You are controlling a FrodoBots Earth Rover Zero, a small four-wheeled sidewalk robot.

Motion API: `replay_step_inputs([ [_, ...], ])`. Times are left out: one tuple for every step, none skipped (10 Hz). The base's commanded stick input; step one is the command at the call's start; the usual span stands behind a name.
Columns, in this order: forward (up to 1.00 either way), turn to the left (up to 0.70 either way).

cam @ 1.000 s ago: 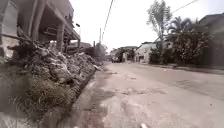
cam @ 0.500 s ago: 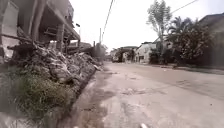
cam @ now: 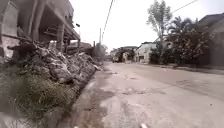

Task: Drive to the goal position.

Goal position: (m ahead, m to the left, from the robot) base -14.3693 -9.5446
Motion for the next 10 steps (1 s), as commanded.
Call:
replay_step_inputs([
  [0.05, 0.0],
  [0.04, 0.0],
  [0.04, 0.0],
  [0.04, 0.0],
  [0.04, 0.0],
  [0.04, 0.0],
  [0.04, 0.0],
  [0.04, 0.0],
  [0.04, 0.0],
  [0.04, 0.0],
])
